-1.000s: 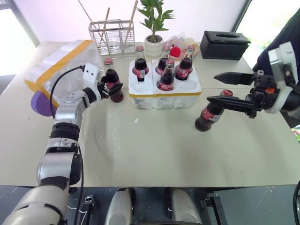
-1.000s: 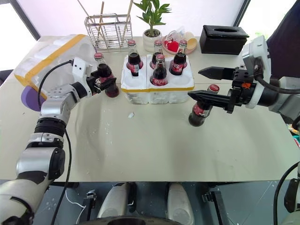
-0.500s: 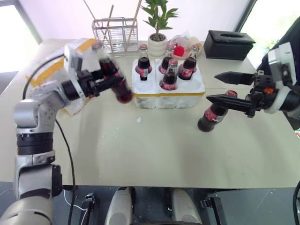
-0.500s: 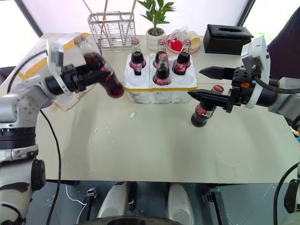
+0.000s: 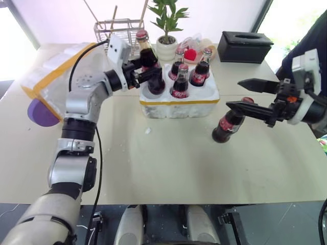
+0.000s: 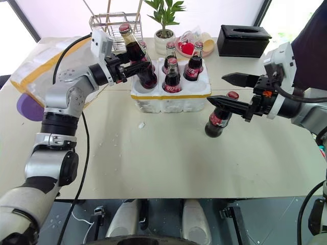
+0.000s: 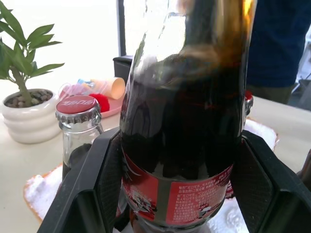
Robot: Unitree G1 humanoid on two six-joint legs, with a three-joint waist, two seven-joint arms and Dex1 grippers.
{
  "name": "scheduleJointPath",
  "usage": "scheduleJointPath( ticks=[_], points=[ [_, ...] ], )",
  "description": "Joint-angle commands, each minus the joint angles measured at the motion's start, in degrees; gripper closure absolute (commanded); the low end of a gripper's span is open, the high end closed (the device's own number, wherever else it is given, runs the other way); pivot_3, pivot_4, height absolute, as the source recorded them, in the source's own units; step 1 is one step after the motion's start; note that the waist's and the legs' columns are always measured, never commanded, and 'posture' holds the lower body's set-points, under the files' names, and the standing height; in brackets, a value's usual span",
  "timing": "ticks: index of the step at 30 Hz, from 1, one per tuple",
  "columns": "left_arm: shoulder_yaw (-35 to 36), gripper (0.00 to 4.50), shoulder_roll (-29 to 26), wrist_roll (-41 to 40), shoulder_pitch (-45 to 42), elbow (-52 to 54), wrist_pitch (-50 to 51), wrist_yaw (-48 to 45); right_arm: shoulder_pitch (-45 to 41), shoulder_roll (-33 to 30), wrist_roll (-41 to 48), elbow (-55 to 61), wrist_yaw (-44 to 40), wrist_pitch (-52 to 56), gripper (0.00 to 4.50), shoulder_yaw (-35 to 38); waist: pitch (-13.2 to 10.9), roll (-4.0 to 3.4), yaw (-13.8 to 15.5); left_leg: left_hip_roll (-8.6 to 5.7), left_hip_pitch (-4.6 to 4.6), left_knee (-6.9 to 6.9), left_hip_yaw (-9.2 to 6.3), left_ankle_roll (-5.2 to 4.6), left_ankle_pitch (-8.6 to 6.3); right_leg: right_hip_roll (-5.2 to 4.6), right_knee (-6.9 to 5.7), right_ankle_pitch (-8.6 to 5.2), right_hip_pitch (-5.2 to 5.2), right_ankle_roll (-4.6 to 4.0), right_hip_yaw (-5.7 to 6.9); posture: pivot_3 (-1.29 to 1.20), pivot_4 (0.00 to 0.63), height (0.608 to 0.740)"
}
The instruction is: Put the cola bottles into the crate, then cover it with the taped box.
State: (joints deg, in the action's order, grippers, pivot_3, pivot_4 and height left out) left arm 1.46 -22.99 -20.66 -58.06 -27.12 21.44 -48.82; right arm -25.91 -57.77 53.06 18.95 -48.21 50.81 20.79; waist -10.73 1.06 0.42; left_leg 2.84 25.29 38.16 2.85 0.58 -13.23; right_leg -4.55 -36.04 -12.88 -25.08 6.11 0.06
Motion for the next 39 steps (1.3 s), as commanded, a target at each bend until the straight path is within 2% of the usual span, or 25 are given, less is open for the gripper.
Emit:
scheduleJointPath(
  ticks=[1, 11, 18, 27, 28, 30, 35, 39],
  points=[
    [-0.54, 2.02, -0.76, 1.77, -0.26, -0.47, -1.43, -1.06, 0.96, 0.15, -0.33, 1.42, 0.85, -1.21, 0.0, 2.6, 0.0, 0.0, 0.17, 0.0, 0.0, 0.03, 0.0, 0.0, 0.0, 0.0, 0.0, 0.0, 0.02, 0.0, 0.0, 0.0, 0.15, 0.74],
    [-1.11, 2.02, -4.01, 1.45, 0.61, 4.89, 2.34, -5.96, 1.39, 0.9, -2.7, 0.36, 2.66, -2.44, 0.0, 1.34, 0.0, 0.0, 0.14, 0.0, -0.04, 0.06, 0.0, 0.0, 0.0, -0.01, 0.01, -0.01, 0.08, -0.01, -0.01, 0.0, 0.15, 0.74],
    [-2.24, 2.02, -4.3, 2.62, 0.7, 4.49, 2.92, -7.15, 1.27, 1.24, -3.04, 0.32, 2.88, -2.17, 0.0, 1.05, -0.02, 0.04, 0.28, -0.01, 0.05, 0.06, 0.0, 0.0, 0.0, -0.02, 0.02, 0.0, 0.02, 0.0, 0.0, 0.0, 0.15, 0.74],
    [-5.38, 2.02, 1.81, 8.63, 2.25, -5.03, -3.68, -3.01, 2.1, 1.84, -3.31, 1.25, 2.73, -2.29, 0.0, 0.9, -0.01, 0.02, 0.39, -0.01, 0.04, 0.06, 0.0, 0.0, 0.0, -0.02, 0.01, 0.0, 0.01, 0.0, 0.0, 0.0, 0.15, 0.74],
    [-4.97, 0.93, 2.46, 8.88, 2.01, -6.55, -4.03, -2.08, 2.1, 2.03, -3.19, 1.65, 2.72, -2.48, 0.0, 0.96, -0.01, 0.02, 0.41, -0.02, 0.04, 0.06, 0.0, 0.0, 0.0, -0.02, 0.01, 0.0, 0.02, 0.0, 0.0, 0.0, 0.15, 0.74],
    [-4.36, 0.04, 2.84, 9.01, 1.96, -7.72, -4.85, -1.79, 2.11, 2.15, -2.96, 2.31, 2.77, -2.56, 0.0, 1.24, -0.01, 0.02, 0.37, -0.02, 0.05, 0.06, 0.0, 0.0, 0.0, -0.03, 0.01, 0.0, 0.01, 0.0, 0.0, 0.0, 0.15, 0.74],
    [-1.25, 0.01, 0.86, 5.94, 2.88, -3.78, -3.93, -3.78, 4.05, 0.23, -0.37, 5.02, 1.58, -0.32, 0.0, 4.6, 0.0, 0.01, 0.17, -0.01, 0.0, 0.06, -0.01, 0.0, 0.0, -0.02, -0.03, 0.0, 0.03, 0.0, 0.0, 0.0, 0.15, 0.74],
    [6.47, 0.01, -4.14, -4.61, 2.28, 3.49, 9.46, -7.23, 7.97, -1.3, 6.58, 8.67, 2.58, 4.38, 0.0, 14.75, -0.01, 0.03, 0.19, 0.0, 0.03, 0.06, -0.03, 0.0, 0.0, -0.02, -0.07, 0.0, -0.03, 0.0, 0.0, 0.0, 0.15, 0.74]
  ],
)
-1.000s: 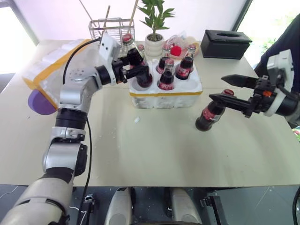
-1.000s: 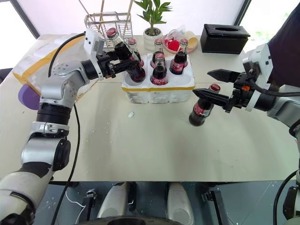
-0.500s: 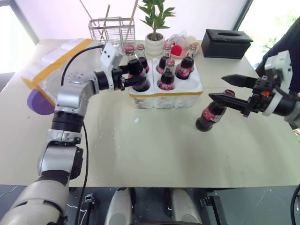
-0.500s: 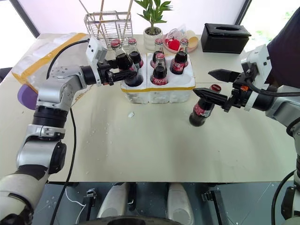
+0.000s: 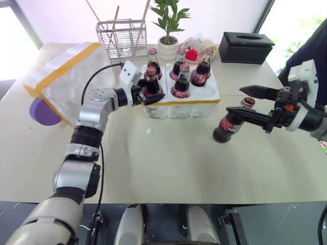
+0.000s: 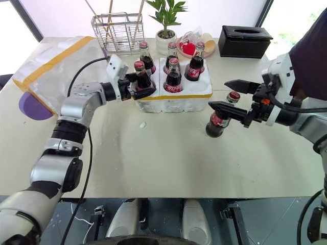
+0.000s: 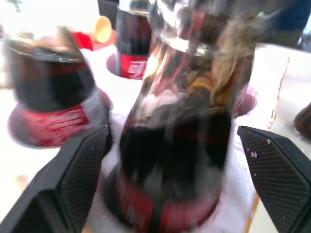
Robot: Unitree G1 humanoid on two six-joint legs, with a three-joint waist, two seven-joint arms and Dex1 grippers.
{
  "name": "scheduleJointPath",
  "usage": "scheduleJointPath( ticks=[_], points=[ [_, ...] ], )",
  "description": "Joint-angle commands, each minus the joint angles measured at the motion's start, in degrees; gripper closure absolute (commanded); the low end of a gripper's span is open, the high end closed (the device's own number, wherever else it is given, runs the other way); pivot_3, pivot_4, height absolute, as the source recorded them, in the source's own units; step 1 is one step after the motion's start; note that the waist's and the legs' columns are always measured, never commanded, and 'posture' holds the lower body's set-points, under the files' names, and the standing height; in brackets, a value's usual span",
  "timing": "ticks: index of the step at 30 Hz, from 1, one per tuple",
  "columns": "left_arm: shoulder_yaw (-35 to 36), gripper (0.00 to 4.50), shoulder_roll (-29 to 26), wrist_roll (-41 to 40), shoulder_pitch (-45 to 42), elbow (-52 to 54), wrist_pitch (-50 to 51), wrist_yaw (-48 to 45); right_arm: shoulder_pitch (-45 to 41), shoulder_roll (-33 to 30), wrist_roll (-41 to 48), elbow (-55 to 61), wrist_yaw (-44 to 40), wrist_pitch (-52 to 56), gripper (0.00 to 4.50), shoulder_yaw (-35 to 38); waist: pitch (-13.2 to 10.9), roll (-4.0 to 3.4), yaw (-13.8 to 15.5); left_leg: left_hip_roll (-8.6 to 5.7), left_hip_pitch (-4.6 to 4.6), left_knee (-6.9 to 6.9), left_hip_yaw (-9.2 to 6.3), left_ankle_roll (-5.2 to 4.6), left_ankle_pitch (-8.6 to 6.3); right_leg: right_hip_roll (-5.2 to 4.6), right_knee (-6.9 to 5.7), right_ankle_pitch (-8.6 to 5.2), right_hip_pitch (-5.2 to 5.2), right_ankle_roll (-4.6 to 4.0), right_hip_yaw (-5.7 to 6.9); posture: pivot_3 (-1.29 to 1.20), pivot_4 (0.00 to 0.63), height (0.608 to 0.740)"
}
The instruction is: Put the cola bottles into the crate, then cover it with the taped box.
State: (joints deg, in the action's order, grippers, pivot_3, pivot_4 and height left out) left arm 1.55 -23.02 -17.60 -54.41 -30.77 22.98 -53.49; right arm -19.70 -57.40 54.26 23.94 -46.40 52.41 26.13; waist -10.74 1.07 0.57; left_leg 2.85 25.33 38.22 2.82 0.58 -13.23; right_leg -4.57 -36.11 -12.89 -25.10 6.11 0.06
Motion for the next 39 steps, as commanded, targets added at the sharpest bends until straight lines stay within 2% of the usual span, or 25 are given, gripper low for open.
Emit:
scheduleJointPath(
  ticks=[1, 4, 7, 11, 14, 18, 23, 33, 38, 39],
  points=[
    [7.63, 0.01, -5.52, -10.03, -1.23, 9.3, 10.93, -3.52, 3.35, -1.8, 6.85, 4.44, 1.28, 4.12, 0.0, 11.99, -0.01, 0.01, 0.03, 0.01, 0.01, -0.01, -0.02, 0.0, 0.0, 0.01, 0.0, 0.0, 0.0, 0.0, 0.01, 0.0, 0.15, 0.74],
    [10.91, 0.01, -10.52, -19.63, 0.55, 18.77, 21.08, -8.65, 12.18, -0.06, 11.51, 8.21, 3.16, 8.71, 0.0, 20.97, 0.0, 0.01, 0.18, 0.02, 0.0, -0.04, -0.05, 0.0, 0.0, 0.01, 0.0, 0.0, 0.03, 0.0, 0.03, 0.0, 0.15, 0.74],
    [9.42, 0.01, -15.01, -25.58, 5.1, 29.26, 26.67, -14.64, 19.93, 4.61, 12.0, 12.71, 7.76, 8.44, 0.0, 23.79, 0.04, 0.0, 0.19, 0.01, -0.16, -0.03, -0.07, 0.0, 0.0, -0.04, 0.05, -0.01, 0.26, 0.0, 0.07, 0.0, 0.15, 0.74],
    [4.4, 0.01, -16.88, -24.48, 10.81, 38.48, 25.51, -15.73, 25.59, 12.09, 11.12, 16.27, 15.14, 5.25, 0.0, 21.9, 0.05, -0.01, 0.12, -0.02, -0.72, -0.03, -0.02, 0.04, -0.01, -0.08, 0.17, -0.16, 0.79, -0.25, 0.03, 0.0, 0.15, 0.74],
    [0.09, 0.01, -16.54, -21.02, 14.13, 41.49, 21.73, -15.2, 27.29, 17.79, 5.81, 16.91, 20.54, 1.6, 0.0, 16.09, 0.07, 0.0, -0.09, -0.01, -0.94, -0.02, 0.02, 0.06, 0.0, -0.07, 0.21, -0.16, 0.98, -0.29, -0.04, 0.0, 0.15, 0.74],
    [-2.9, 0.01, -13.83, -19.52, 16.1, 42.96, 20.02, -12.34, 26.72, 24.76, -1.24, 14.35, 25.96, -3.69, 0.0, 8.0, 0.07, -0.01, -0.21, 0.0, -0.89, -0.06, 0.03, 0.06, 0.0, -0.06, 0.19, -0.21, 0.85, -0.38, -0.06, 0.0, 0.15, 0.74],
    [-3.54, 0.01, -10.77, -20.03, 15.8, 43.64, 20.01, -9.66, 24.94, 28.75, -7.31, 8.49, 27.82, -8.52, 0.0, 1.5, 0.07, -0.02, -0.15, -0.01, -0.83, -0.1, 0.02, 0.05, 0.01, -0.01, 0.17, -0.23, 0.78, -0.37, -0.07, 0.0, 0.15, 0.74],
    [-3.07, 0.01, -10.27, -19.97, 14.8, 41.97, 19.98, -8.81, 14.63, 30.48, -14.41, -3.34, 25.55, -14.98, 0.0, -7.12, 0.06, -0.03, -0.36, -0.01, -0.86, -0.11, 0.02, 0.05, 0.01, 0.02, 0.14, -0.23, 0.78, -0.37, -0.09, 0.0, 0.15, 0.74],
    [-3.06, 0.01, -10.37, -19.64, 14.73, 41.76, 19.46, -8.38, 11.04, 31.41, -16.52, -8.16, 24.73, -16.93, 0.0, -9.14, 0.06, -0.03, -0.09, -0.01, -0.85, -0.11, 0.02, 0.05, 0.01, 0.02, 0.15, -0.24, 0.78, -0.35, -0.09, 0.0, 0.15, 0.74],
    [-3.02, 0.0, -10.41, -19.64, 14.73, 41.74, 19.37, -8.29, 10.67, 31.59, -16.41, -8.4, 24.59, -17.16, 0.26, -9.12, 0.06, -0.03, -0.01, -0.01, -0.84, -0.11, 0.02, 0.05, 0.01, 0.02, 0.14, -0.24, 0.78, -0.35, -0.09, 0.0, 0.15, 0.74]
  ],
)
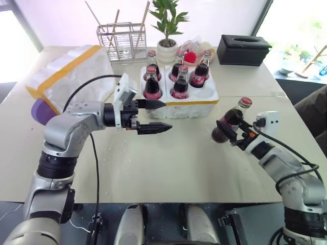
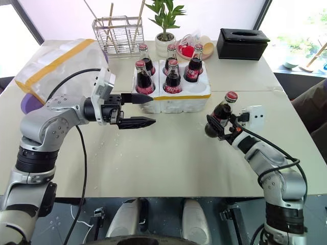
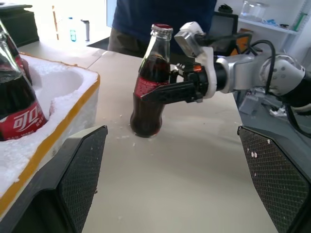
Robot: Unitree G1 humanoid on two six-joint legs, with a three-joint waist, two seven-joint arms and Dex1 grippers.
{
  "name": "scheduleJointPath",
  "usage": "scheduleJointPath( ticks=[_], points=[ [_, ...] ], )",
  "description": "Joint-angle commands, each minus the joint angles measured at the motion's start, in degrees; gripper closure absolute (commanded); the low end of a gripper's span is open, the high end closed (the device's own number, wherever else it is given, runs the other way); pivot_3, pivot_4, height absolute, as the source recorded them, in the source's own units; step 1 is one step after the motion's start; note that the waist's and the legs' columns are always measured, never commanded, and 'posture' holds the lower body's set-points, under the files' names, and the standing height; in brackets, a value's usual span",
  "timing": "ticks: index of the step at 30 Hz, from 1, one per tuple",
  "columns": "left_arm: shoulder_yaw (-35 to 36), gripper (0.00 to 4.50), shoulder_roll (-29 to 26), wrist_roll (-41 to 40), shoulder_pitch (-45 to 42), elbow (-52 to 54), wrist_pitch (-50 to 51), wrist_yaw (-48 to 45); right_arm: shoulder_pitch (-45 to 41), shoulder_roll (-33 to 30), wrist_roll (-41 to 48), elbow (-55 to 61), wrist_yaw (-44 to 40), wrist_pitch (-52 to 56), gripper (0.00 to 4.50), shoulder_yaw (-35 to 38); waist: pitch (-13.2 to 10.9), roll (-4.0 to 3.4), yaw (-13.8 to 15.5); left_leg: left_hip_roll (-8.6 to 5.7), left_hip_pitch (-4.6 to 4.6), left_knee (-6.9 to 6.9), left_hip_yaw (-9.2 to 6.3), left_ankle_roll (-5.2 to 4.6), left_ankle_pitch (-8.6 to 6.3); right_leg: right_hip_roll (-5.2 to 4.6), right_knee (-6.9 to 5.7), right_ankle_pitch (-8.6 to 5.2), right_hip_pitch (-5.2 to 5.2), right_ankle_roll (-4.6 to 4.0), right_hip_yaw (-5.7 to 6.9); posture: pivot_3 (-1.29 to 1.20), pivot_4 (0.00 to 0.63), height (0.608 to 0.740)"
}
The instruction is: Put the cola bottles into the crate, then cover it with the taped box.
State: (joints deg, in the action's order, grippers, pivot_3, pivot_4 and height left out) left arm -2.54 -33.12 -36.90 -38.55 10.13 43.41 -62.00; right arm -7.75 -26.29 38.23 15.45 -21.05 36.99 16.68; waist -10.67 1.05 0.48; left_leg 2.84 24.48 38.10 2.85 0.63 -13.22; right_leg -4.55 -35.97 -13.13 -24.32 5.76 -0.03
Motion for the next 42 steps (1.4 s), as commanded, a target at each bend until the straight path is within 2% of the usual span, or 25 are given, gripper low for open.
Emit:
scheduleJointPath(
  ticks=[1, 3, 4, 7, 11, 16, 19, 23, 26, 36, 39, 40, 42],
  points=[
    [1.16, 0.0, -0.37, -0.34, -1.09, 0.85, -1.12, 0.32, -1.63, 0.52, -0.33, 0.1, -0.94, -2.03, 0.56, 0.39, 0.0, 0.0, 0.09, 0.0, 0.01, 0.0, 0.0, 0.0, 0.0, 0.0, 0.0, 0.0, 0.0, 0.0, 0.0, 0.0, 0.15, 0.74],
    [1.42, 0.0, -0.66, -0.39, -0.78, 1.01, -1.07, 0.49, -2.1, 0.12, 0.02, 1.04, -1.46, -1.99, 1.43, 0.62, 0.0, 0.0, 0.04, 0.0, 0.01, 0.0, 0.01, 0.0, 0.0, 0.0, 0.0, 0.0, 0.0, 0.01, 0.0, 0.0, 0.15, 0.74],
    [1.55, 0.0, -0.85, -0.4, -0.6, 1.09, -1.05, 0.54, -2.38, -0.12, 0.41, 1.69, -1.72, -1.74, 1.61, 0.9, 0.0, 0.0, 0.03, 0.0, 0.01, 0.0, 0.01, 0.0, 0.0, 0.0, 0.0, 0.0, 0.0, 0.01, 0.0, 0.0, 0.15, 0.74],
    [2.6, 0.0, -1.84, -0.63, -0.19, 1.06, -0.94, 0.84, -5.32, -2.43, 2.54, 3.97, -2.91, -0.25, 1.61, 2.5, -0.06, -0.09, -0.12, 0.0, 0.01, -0.02, 0.01, 0.0, 0.0, 0.0, -0.02, 0.0, -0.03, 0.01, 0.0, 0.0, 0.15, 0.74],
    [5.97, 0.0, -3.1, -1.63, -0.37, -0.96, -0.38, 1.92, -16.7, -7.11, 5.49, 1.83, -3.94, 2.31, 1.61, 4.15, -0.3, -0.41, -1.26, -0.01, 0.04, -0.02, 0.12, -0.01, 0.01, -0.01, -0.07, 0.01, -0.15, 0.01, -0.13, 0.0, 0.15, 0.74],
    [7.16, 0.0, -3.96, -0.39, -0.37, -2.88, -2.06, 3.09, -33.32, -7.82, 0.48, -10.83, -6.5, 1.36, 1.61, -2.32, -0.29, -0.35, -1.42, 0.04, 0.0, -0.2, 0.02, -0.01, 0.0, 0.11, -0.13, 0.02, -0.21, 0.05, -0.07, 0.0, 0.15, 0.74],
    [7.21, 0.0, -3.8, -0.3, -0.21, -2.51, -2.23, 3.69, -39.22, -6.53, -3.77, -19.11, -8.59, -1.46, 1.61, -5.92, -0.29, -0.35, -1.34, 0.05, 0.02, -0.24, 0.02, -0.03, 0.0, 0.12, -0.11, 0.06, -0.21, 0.13, -0.05, 0.0, 0.15, 0.74],
    [8.13, 0.0, -4.13, -0.66, 1.19, -0.87, -2.14, 5.03, -41.19, -4.73, -9.69, -27.75, -12.4, -5.09, 1.61, -11.67, -0.31, -0.33, -1.05, 0.02, 0.16, -0.24, 0.05, -0.03, -0.01, 0.05, -0.03, 0.1, -0.23, 0.22, -0.02, 0.0, 0.15, 0.74],
    [9.12, 0.0, -4.89, -0.96, 2.35, 0.0, -2.03, 5.74, -40.93, -3.03, -12.18, -31.49, -14.02, -7.27, 1.61, -13.41, -0.26, -0.22, -1.3, 0.01, 0.21, -0.21, 0.1, -0.04, -0.01, 0.0, -0.03, 0.12, -0.28, 0.26, -0.03, 0.0, 0.15, 0.74],
    [10.49, 0.0, -5.87, -1.17, 3.76, 0.71, -2.11, 7.43, -41.85, 0.9, -17.18, -40.03, -14.73, -9.78, 1.61, -14.41, -0.28, -0.25, -1.26, 0.02, 0.19, -0.22, 0.09, -0.03, -0.01, 0.01, -0.06, 0.12, -0.28, 0.26, 0.01, 0.0, 0.15, 0.74],
    [10.58, 0.0, -6.68, -0.82, 3.87, 0.6, -2.19, 7.31, -42.26, 0.37, -18.77, -42.1, -14.07, -8.07, 0.16, -14.59, -0.28, -0.25, -1.31, 0.02, 0.17, -0.21, 0.08, -0.03, -0.01, 0.01, -0.09, 0.12, -0.28, 0.26, 0.02, 0.0, 0.15, 0.74],
    [11.09, 0.0, -7.69, -0.64, 4.19, 0.58, -2.11, 7.05, -41.97, -0.31, -18.97, -41.2, -14.36, -7.81, 0.02, -14.44, -0.28, -0.24, -1.29, 0.02, 0.15, -0.21, 0.08, -0.03, -0.01, 0.01, -0.09, 0.12, -0.26, 0.26, 0.02, 0.0, 0.15, 0.74],
    [12.85, 0.0, -10.91, -0.48, 5.2, 0.76, -1.52, 6.43, -41.03, -2.59, -18.86, -37.85, -15.45, -7.16, 0.02, -13.6, -0.28, -0.25, -1.29, 0.02, 0.14, -0.21, 0.08, -0.03, -0.01, 0.01, -0.09, 0.12, -0.25, 0.24, 0.01, 0.0, 0.15, 0.74]
  ],
)
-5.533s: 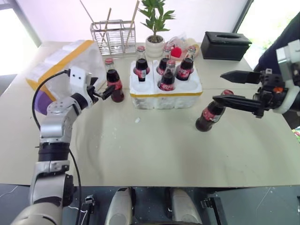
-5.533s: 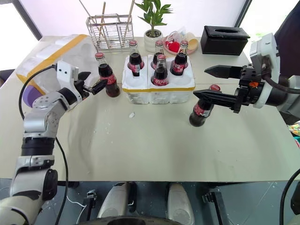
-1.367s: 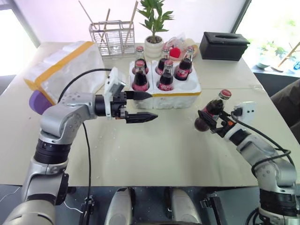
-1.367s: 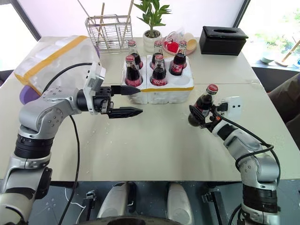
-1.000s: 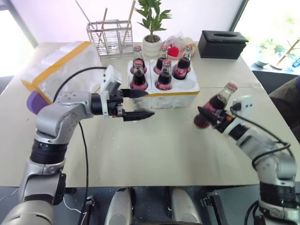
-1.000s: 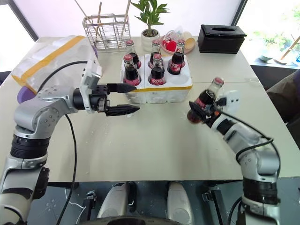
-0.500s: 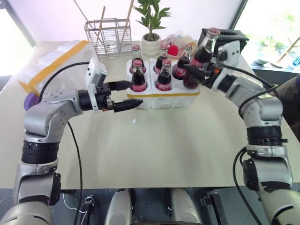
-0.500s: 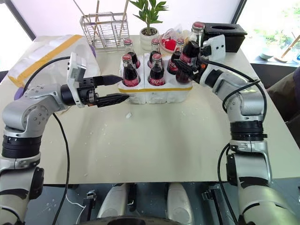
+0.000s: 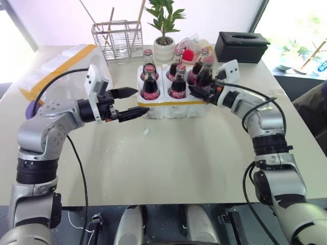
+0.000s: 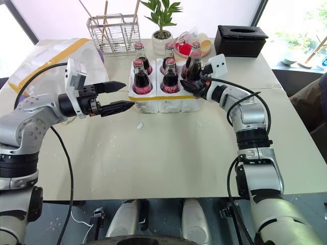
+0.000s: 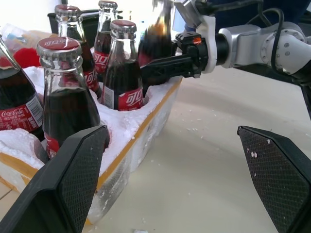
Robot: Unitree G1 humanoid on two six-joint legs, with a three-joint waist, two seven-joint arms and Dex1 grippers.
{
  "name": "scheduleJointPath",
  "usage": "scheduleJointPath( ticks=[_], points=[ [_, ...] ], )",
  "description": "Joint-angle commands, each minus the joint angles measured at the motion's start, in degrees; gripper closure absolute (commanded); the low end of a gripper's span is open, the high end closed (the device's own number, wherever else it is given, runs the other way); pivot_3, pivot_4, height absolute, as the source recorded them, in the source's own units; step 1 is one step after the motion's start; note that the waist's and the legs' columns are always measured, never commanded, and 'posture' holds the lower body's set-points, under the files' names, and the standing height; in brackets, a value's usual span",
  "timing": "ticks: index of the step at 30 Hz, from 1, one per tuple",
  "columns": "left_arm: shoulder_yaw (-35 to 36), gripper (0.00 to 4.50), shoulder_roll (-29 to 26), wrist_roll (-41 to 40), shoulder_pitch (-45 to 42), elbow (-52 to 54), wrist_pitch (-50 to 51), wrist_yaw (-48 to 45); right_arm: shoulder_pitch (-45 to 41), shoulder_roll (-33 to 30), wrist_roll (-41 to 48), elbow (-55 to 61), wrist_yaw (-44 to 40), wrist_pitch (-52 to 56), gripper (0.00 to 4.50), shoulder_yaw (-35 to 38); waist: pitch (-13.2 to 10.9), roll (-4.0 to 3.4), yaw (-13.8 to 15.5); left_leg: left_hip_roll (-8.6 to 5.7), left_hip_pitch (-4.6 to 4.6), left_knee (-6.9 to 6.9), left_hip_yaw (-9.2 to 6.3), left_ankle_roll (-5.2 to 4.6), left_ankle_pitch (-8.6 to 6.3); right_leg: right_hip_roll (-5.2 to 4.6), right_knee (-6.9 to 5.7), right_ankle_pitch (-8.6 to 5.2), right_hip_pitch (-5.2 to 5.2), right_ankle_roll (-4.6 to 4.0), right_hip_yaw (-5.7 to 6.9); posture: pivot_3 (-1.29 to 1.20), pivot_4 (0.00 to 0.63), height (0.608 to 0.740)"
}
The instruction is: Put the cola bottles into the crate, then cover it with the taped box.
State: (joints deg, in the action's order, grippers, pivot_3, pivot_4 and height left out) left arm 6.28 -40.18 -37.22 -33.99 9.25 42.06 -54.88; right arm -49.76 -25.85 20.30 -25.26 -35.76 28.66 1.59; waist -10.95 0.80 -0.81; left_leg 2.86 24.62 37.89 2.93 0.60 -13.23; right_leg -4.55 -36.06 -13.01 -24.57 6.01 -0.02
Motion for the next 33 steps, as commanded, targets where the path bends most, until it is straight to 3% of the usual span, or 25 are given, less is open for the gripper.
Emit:
scheduleJointPath(
  ticks=[1, 5, 10, 14, 17, 20, 23, 28, 33],
  points=[
    [5.05, 0.0, -5.72, -0.29, 1.36, 1.87, 0.1, -1.06, 1.52, -4.27, -0.2, 4.88, -1.36, 2.37, 0.02, 2.29, 0.0, 0.0, 0.08, 0.0, 0.0, 0.0, 0.0, 0.0, 0.0, 0.0, -0.01, -0.01, 0.0, -0.01, 0.0, 0.0, 0.15, 0.74],
    [11.26, 0.0, -16.59, -1.12, 6.04, 2.92, 2.89, -4.27, 4.57, -12.35, 3.56, 15.6, -7.19, 7.91, 0.02, 4.94, -0.05, -0.01, 0.16, 0.0, 0.08, -0.05, 0.0, 0.01, -0.01, -0.04, 0.05, -0.05, -0.08, -0.08, 0.01, 0.0, 0.15, 0.74],
    [25.72, 0.0, -31.89, 0.47, 16.54, -1.43, 6.8, -12.86, 6.85, -24.53, 10.73, 25.77, -15.71, 16.73, 0.02, 10.38, -0.09, -0.02, -0.21, 0.04, 0.3, -0.09, 0.12, 0.02, -0.01, -0.08, 0.03, -0.12, -0.42, -0.2, 0.0, 0.0, 0.15, 0.74],
    [34.9, 0.0, -38.89, 7.93, 26.84, -8.85, 4.52, -20.42, 8.67, -30.98, 14.95, 30.29, -22.2, 18.74, 0.02, 13.01, -0.08, -0.03, -0.37, 0.09, 0.25, -0.24, 0.21, 0.03, -0.02, -0.08, 0.04, -0.3, -0.58, -0.52, 0.01, 0.0, 0.15, 0.74],
    [35.16, 0.0, -42.74, 12.67, 30.56, -16.74, 0.78, -23.92, 6.7, -32.63, 20.29, 32.61, -25.28, 22.02, 0.02, 14.65, -0.08, -0.03, -0.36, 0.09, 0.17, -0.41, 0.28, 0.1, 0.01, -0.12, 0.04, -0.34, -0.64, -0.59, 0.0, 0.0, 0.15, 0.74],
    [27.91, 0.0, -45.68, 16.21, 28.29, -26.03, -6.63, -23.5, 3.07, -32.7, 26.22, 34.32, -26.82, 25.14, 0.02, 16.1, -0.1, -0.05, -0.28, 0.09, 0.17, -0.57, 0.31, 0.14, 0.03, -0.15, 0.05, -0.36, -0.77, -0.66, -0.02, 0.0, 0.15, 0.74],
    [16.96, 0.0, -45.28, 18.01, 17.54, -33.57, -10.6, -21.93, 0.76, -32.07, 28.54, 35.02, -25.63, 26.52, 0.02, 16.2, -0.09, -0.04, 0.11, 0.09, 0.18, -0.72, 0.33, 0.15, 0.04, -0.14, 0.03, -0.42, -0.83, -0.75, 0.0, 0.0, 0.15, 0.74],
    [-1.09, 0.0, -39.61, 28.65, -6.19, -47.57, -16.97, -23.52, 1.48, -32.53, 30.8, 39.1, -24.14, 27.41, 0.02, 16.97, -0.06, 0.04, 0.31, 0.09, 0.31, -0.62, 0.43, 0.14, 0.06, -0.12, -0.02, -0.4, -0.83, -0.72, 0.02, 0.0, 0.15, 0.74],
    [-12.84, 0.0, -32.25, 40.24, -24.86, -63.87, -23.52, -24.14, 3.23, -33.36, 33.95, 43.61, -21.5, 28.91, 0.02, 19.94, -0.05, 0.11, 0.36, 0.09, 0.41, -0.46, 0.43, 0.12, 0.07, -0.08, -0.09, -0.19, -0.84, -0.35, 0.03, 0.0, 0.15, 0.74]
  ],
)
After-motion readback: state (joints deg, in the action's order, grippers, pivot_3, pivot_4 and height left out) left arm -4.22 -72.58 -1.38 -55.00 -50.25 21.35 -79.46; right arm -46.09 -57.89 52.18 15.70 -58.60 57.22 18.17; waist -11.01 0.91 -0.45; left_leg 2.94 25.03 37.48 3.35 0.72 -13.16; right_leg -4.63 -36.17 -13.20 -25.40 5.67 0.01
